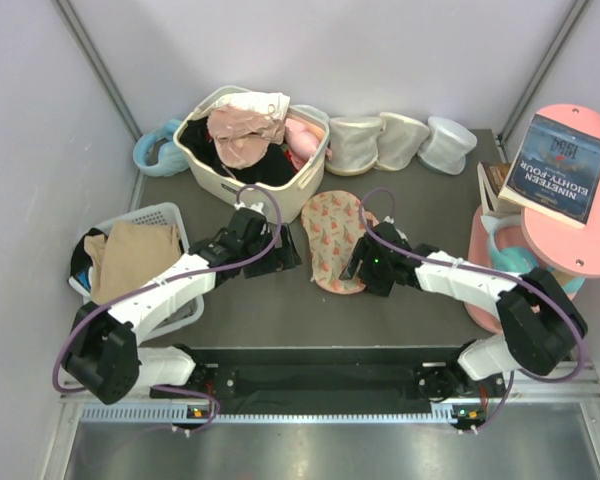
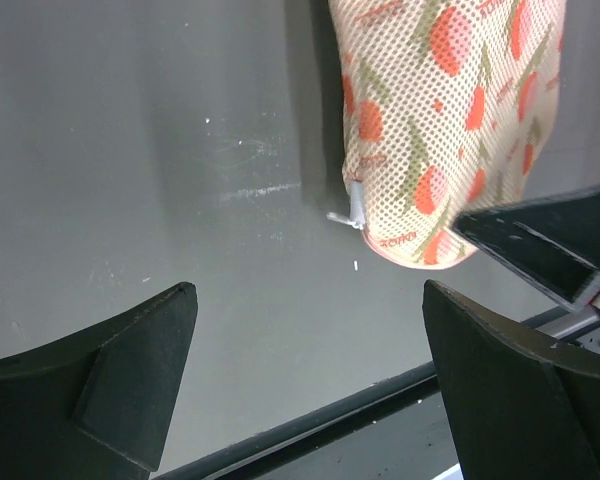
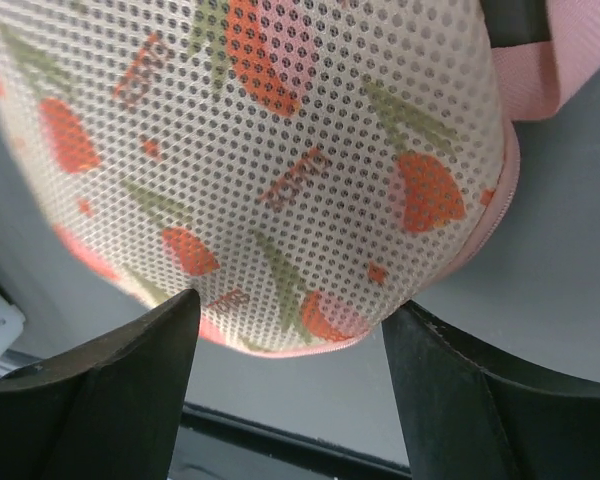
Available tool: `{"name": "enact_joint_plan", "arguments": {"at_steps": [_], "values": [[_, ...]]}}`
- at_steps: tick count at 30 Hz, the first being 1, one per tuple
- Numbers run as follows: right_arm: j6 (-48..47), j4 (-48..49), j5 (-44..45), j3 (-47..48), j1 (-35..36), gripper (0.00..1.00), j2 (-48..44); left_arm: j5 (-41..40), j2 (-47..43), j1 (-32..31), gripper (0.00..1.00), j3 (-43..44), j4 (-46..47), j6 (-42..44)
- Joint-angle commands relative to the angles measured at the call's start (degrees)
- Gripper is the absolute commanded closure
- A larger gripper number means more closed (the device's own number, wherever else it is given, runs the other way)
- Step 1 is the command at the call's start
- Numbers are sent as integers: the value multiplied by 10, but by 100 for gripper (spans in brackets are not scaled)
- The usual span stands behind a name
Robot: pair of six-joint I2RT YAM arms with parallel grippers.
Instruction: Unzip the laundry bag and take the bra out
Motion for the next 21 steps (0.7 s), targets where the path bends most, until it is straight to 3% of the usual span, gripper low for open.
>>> {"name": "enact_joint_plan", "arguments": {"at_steps": [1,2,6,9,10,21], "values": [[12,65,-8,29,7,33,50,-11,-27,-3,1,4,21,-12],[10,72,-18,36,7,37,58,-13,-32,-3,1,2,16,-12],[-18,80,-46,54,8,76,90,-22,-43,-3,1,-10,9,-12],[-48,102,-81,51,9,90,94,-21,-45,-3,1,-21,10,-14],[-65,102,-86,52,9,100,94,-21,-45,-3,1,-24,11,-15],[-273,60,-287,41,10,100,84,-6,-26,-3,1,-38,7,-4]]}}
